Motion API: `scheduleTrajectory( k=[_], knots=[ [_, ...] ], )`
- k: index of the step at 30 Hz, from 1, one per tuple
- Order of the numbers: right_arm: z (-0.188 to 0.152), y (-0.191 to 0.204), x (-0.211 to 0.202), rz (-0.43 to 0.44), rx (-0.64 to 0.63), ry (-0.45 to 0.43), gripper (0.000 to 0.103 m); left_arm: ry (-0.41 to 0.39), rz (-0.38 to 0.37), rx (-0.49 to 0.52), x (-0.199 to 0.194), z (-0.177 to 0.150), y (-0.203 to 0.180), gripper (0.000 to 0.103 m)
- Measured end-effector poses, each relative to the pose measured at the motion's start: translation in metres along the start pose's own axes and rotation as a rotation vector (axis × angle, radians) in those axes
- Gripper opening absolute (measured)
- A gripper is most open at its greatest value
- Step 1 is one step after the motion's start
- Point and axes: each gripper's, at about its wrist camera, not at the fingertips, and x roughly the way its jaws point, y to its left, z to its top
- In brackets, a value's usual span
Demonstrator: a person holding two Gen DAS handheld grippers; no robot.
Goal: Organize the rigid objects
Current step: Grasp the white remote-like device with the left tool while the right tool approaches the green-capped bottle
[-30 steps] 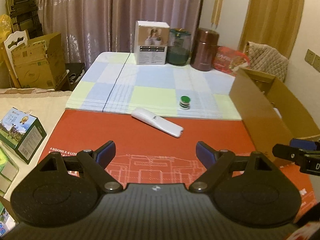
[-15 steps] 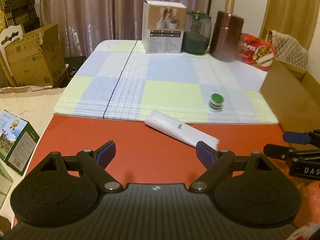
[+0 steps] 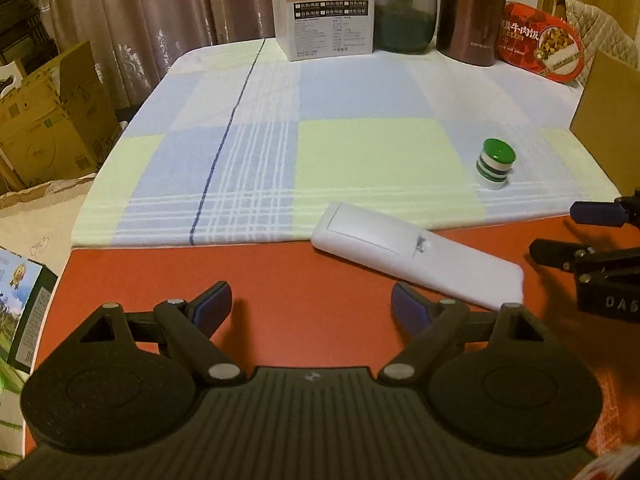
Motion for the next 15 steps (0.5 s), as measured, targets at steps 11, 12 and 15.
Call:
scheduleTrajectory(
  k=[11,12,15],
  knots=[
    [-0.008,0.033,-0.003,0.104,-0.079,-0.004,0.059,-0.014,0.002,-0.037,0.012,0.006,0.003,0.084],
    [-0.009,0.036,-0.005,0.122,-0.084,-0.007,0.059,-0.023,-0.006,-0.047,0.012,0.006,0.004,0.084],
    [-0.014,0.049,-0.009,0.175,-0.121,-0.022,0.059,-0.048,-0.056,-0.099,0.013,0.007,0.01,0.084]
  ],
)
